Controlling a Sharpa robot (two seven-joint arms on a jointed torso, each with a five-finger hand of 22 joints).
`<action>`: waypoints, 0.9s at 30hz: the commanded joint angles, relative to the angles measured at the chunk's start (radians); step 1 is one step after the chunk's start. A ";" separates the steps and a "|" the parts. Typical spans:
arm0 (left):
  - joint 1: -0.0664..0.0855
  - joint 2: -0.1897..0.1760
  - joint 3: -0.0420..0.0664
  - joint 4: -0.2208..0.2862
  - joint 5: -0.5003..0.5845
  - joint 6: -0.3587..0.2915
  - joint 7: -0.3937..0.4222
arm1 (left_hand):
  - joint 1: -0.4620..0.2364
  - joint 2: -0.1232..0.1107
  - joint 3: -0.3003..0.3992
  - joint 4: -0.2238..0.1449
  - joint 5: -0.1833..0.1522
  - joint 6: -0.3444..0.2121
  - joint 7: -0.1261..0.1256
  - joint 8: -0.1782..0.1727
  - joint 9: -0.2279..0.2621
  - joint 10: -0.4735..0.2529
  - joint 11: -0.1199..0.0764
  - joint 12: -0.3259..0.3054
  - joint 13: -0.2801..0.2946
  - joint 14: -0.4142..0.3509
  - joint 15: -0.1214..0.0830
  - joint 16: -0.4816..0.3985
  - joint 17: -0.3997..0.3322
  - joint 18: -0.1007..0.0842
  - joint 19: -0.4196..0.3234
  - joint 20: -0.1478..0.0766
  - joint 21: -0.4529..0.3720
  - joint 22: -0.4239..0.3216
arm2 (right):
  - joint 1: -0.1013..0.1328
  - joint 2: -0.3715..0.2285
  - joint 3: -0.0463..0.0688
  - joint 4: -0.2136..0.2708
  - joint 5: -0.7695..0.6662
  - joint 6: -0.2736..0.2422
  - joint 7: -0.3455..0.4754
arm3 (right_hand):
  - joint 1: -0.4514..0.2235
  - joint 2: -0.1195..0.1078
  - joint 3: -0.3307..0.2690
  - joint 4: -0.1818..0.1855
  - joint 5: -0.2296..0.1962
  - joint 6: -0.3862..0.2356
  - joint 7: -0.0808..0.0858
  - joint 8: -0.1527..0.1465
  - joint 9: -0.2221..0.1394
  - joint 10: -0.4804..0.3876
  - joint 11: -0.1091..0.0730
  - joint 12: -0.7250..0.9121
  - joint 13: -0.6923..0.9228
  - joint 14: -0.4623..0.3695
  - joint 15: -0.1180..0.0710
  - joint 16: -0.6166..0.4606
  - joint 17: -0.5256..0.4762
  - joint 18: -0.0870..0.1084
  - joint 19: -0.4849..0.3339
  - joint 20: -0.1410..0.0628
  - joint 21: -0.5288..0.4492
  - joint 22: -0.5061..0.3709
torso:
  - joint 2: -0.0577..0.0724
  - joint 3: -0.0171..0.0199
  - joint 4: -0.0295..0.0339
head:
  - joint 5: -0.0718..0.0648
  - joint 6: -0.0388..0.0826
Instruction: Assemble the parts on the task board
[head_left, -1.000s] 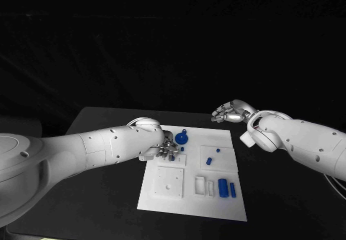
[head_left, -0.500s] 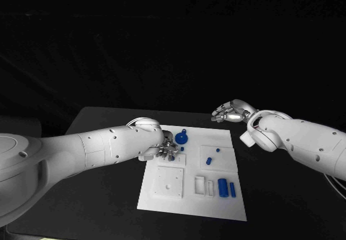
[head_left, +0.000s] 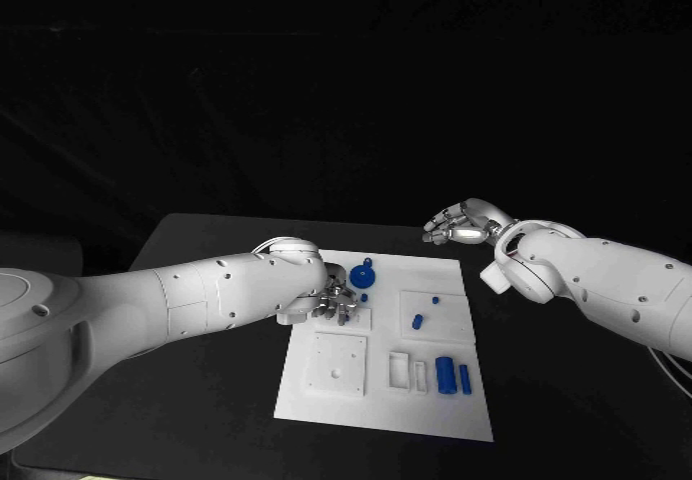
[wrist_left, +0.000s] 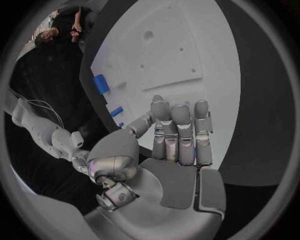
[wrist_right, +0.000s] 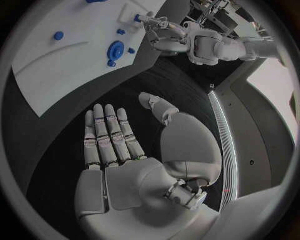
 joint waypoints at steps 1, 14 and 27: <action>0.000 0.000 0.000 -0.002 0.015 0.001 0.010 | -0.001 -0.009 -0.011 0.005 -0.033 -0.008 0.001 -0.006 -0.002 -0.003 0.007 -0.006 -0.002 -0.010 0.000 -0.003 -0.002 -0.015 0.005 -0.086 -0.008 0.018 | 0.000 -0.001 0.000 0.001 -0.001 0.012 0.008 | 0.007 0.000 -0.002 0.002 0.005 -0.010 0.020 0.004 -0.002 0.008 0.000 -0.007 -0.001 -0.007 0.000 0.005 -0.001 -0.007 0.000 -0.002 -0.005 0.001 | 0.000 -0.0004 0.0007 | -0.001 0.000; -0.002 -0.009 0.001 -0.002 0.017 -0.024 0.012 | -0.008 -0.033 -0.028 0.020 -0.050 -0.014 0.003 -0.010 -0.005 -0.007 0.008 -0.012 -0.006 -0.014 -0.001 -0.008 -0.004 -0.015 0.006 -0.087 -0.011 0.018 | 0.000 -0.001 0.000 0.000 -0.001 0.011 0.009 | 0.007 0.000 -0.002 0.002 0.007 -0.010 0.020 0.005 -0.002 0.008 0.000 -0.007 -0.001 -0.007 0.000 0.005 -0.002 -0.008 0.000 -0.002 -0.006 0.002 | 0.000 -0.0007 -0.0010 | 0.000 0.001; 0.000 -0.070 0.069 0.055 0.112 -0.003 0.000 | -0.115 -0.165 -0.075 0.086 -0.053 -0.034 0.006 -0.016 -0.003 -0.021 0.009 -0.022 -0.009 -0.027 -0.006 -0.016 -0.007 -0.014 -0.001 -0.088 -0.022 0.017 | 0.000 0.000 0.000 -0.008 0.000 0.014 0.010 | 0.007 -0.001 -0.002 0.002 0.007 -0.011 0.020 0.005 -0.002 0.008 0.001 -0.007 -0.001 -0.007 0.000 0.005 -0.002 -0.008 0.000 -0.002 -0.007 0.003 | -0.002 0.0006 -0.0001 | -0.002 0.010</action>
